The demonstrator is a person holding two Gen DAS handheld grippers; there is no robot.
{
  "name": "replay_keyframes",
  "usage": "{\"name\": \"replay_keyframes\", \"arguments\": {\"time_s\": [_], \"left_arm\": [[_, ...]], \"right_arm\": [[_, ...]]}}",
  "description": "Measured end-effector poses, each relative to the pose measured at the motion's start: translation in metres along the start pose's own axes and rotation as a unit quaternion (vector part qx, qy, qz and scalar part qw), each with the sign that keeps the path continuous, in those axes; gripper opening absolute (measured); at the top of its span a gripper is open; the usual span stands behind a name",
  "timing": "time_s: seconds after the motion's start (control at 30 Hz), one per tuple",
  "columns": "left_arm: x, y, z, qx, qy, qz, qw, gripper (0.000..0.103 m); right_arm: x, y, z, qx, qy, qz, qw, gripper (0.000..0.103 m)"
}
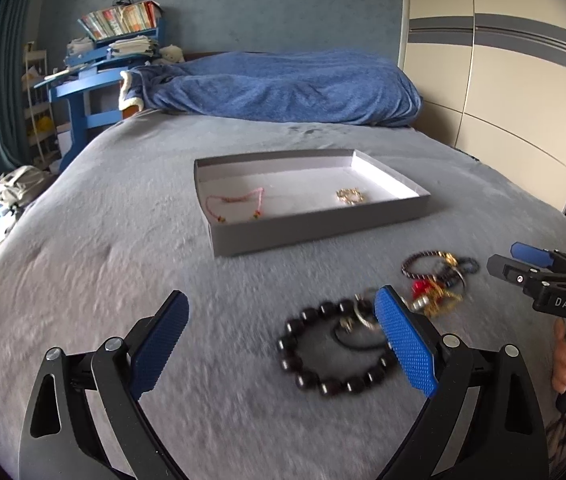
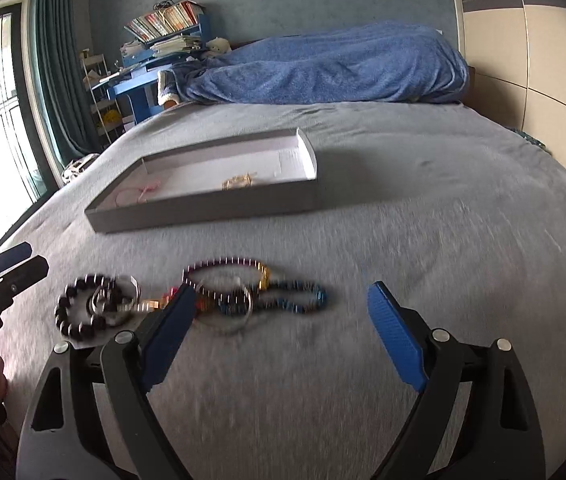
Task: Organize jewelry
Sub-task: 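Move both tools back toward the jewelry pile, then grasp the silver bangle with the left tool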
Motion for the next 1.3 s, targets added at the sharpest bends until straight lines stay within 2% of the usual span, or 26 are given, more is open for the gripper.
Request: {"name": "replay_keyframes", "arguments": {"time_s": [0.2,0.33,0.47,0.57,0.73,0.9,1.0,1.2,1.3], "left_arm": [[0.022,0.011,-0.011,0.006,-0.017,-0.006,0.9998,0.094],[0.027,0.014,-0.023,0.007,-0.050,-0.008,0.9987,0.094],[0.030,0.006,-0.028,0.005,-0.061,0.015,0.9980,0.091],[0.030,-0.004,-0.023,0.008,-0.050,0.041,0.9978,0.082],[0.029,-0.015,-0.007,0.011,-0.007,0.072,0.9973,0.061],[0.026,-0.025,0.003,0.002,0.006,0.094,0.9956,0.050],[0.021,-0.024,-0.001,0.003,-0.003,0.088,0.9961,0.050],[0.011,-0.018,-0.029,0.046,-0.040,0.066,0.9959,0.050],[0.009,-0.021,-0.047,0.064,-0.068,0.067,0.9934,0.055]], "right_arm": [[0.014,0.005,0.013,-0.002,0.020,0.003,1.000,0.086],[0.018,0.001,0.022,-0.003,0.042,0.007,0.999,0.086],[0.020,0.001,0.026,-0.006,0.049,0.008,0.999,0.086],[0.020,0.000,0.025,-0.009,0.046,0.010,0.999,0.086],[0.018,-0.001,0.021,-0.012,0.035,0.010,0.999,0.086],[0.018,-0.001,0.020,-0.015,0.030,0.010,0.999,0.085],[0.018,-0.001,0.020,-0.016,0.027,0.009,0.999,0.085],[0.017,-0.002,0.019,-0.016,0.021,0.011,1.000,0.085],[0.017,-0.002,0.016,-0.018,0.014,0.010,1.000,0.085]]}}
Point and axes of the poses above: each gripper's, at about its wrist camera, not at the fingertips, and y roughly against the way its jaws point, z to its left, x to its underside, the point moved 6 cm from there along -y, roughly the way its jaws point, and after that the axes turned 1 degree about -z, right-handed, at the moved point
